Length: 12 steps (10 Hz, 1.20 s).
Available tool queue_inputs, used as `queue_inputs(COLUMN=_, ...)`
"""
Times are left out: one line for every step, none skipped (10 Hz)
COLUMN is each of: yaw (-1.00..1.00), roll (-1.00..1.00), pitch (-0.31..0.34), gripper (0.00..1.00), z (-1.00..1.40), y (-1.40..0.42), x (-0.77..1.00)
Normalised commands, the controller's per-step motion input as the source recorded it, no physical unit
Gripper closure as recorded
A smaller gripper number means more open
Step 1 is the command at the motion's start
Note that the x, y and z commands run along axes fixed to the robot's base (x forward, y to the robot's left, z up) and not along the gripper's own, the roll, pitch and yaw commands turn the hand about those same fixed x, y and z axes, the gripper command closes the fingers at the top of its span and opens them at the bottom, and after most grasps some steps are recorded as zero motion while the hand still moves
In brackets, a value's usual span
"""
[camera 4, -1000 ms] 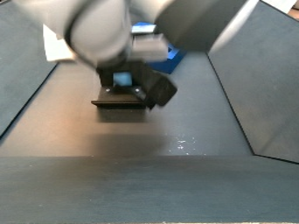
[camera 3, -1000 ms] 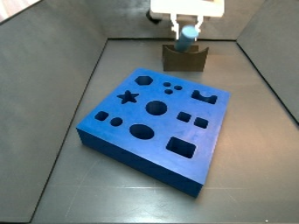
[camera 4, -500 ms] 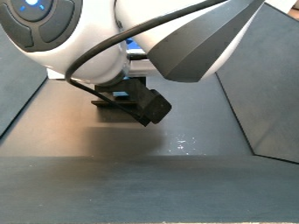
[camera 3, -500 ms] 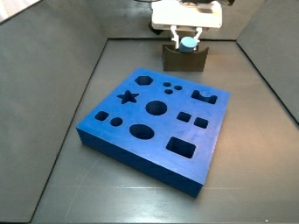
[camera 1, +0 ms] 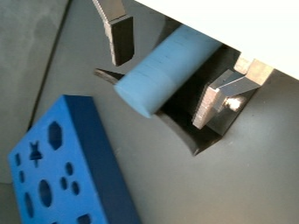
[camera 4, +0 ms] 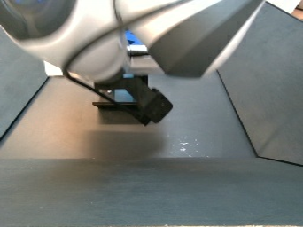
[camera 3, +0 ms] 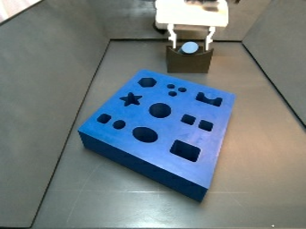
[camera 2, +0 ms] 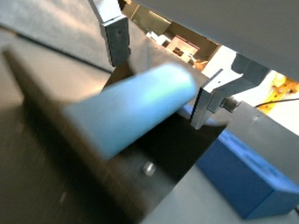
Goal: Pick up the oval object. Move up. Place the oval object on the fixture. Regrasp the oval object. Move to above the board. Insert the oval object.
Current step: Regrasp the oval object.
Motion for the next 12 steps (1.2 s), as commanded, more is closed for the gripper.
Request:
queue_inputs(yaw=0.00, roll=0.08, pitch=-0.022, gripper=0.00, z=1.00, y=0.00, x=-0.03)
queue_inputs(yaw=0.02, roll=0.07, pitch=-0.015, gripper=0.00, z=1.00, y=0.00, x=-0.04)
queue_inputs(yaw=0.03, roll=0.06, pitch=-0.009, gripper=0.00, z=1.00, y=0.00, x=-0.04)
queue_inputs(yaw=0.03, roll=0.03, pitch=0.002, gripper=0.00, z=0.88, y=0.01, x=-0.04)
queue_inputs(yaw=0.03, roll=0.02, pitch=0.012, gripper=0.00, z=0.69, y=0.01, x=-0.04)
queue_inputs(yaw=0.03, roll=0.01, pitch=0.018, gripper=0.00, z=0.44, y=0.01, x=-0.03)
queue_inputs(yaw=0.02, roll=0.01, pitch=0.020, gripper=0.00, z=0.30, y=0.01, x=-0.03)
queue_inputs(yaw=0.02, roll=1.00, pitch=0.051, gripper=0.00, z=0.86, y=-0.90, x=-0.12)
queue_inputs(yaw=0.02, roll=1.00, pitch=0.051, gripper=0.00, z=0.80, y=-0.86, x=-0.11)
queue_inputs(yaw=0.02, roll=1.00, pitch=0.040, gripper=0.00, z=0.63, y=-0.69, x=-0.11)
queue_inputs(yaw=0.02, roll=1.00, pitch=0.035, gripper=0.00, z=0.50, y=-0.58, x=-0.11)
queue_inputs(yaw=0.02, roll=1.00, pitch=0.032, gripper=0.00, z=0.21, y=-0.35, x=-0.07)
